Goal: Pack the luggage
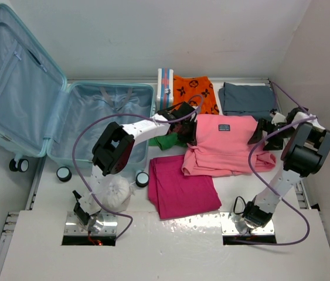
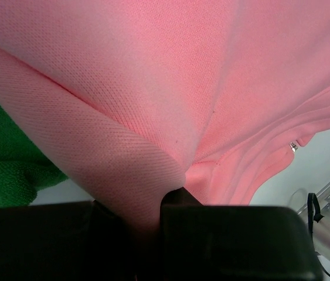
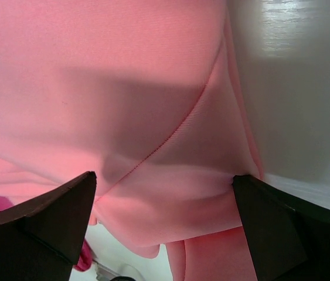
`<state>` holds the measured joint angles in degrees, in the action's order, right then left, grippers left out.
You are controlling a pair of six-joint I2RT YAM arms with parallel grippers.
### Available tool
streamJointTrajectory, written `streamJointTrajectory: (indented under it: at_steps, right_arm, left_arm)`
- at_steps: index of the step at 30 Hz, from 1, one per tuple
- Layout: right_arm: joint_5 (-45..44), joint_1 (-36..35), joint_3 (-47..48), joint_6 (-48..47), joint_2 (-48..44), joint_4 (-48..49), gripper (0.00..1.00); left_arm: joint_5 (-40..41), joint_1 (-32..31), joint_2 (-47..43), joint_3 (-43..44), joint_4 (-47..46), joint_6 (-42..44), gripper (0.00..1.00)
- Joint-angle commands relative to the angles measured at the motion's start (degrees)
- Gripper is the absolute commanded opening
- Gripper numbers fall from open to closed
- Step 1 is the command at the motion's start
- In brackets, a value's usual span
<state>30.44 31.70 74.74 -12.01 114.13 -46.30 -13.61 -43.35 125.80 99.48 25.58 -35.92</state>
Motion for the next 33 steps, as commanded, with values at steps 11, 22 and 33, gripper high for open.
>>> streamJointTrajectory:
  at_steps: [11,22,33]
  right_arm:
    - [-8.56,4.23,4.18,-6.79,-1.37,-4.05,1.00]
    - [-1.19,1.70,4.63,-9.52,5.22,-5.11,1.00]
    - [-0.81,-4.55,-0.39,-5.99,7.34,-0.89,0.73]
  left_arm:
    - [4.11,1.25,1.03,1.86,-0.53,2.35,0.00]
    - [3.06,2.31,1.56,1.86,-0.01,2.35,0.00]
    - [3.06,2.84,2.08,1.33,-0.01,2.35,0.00]
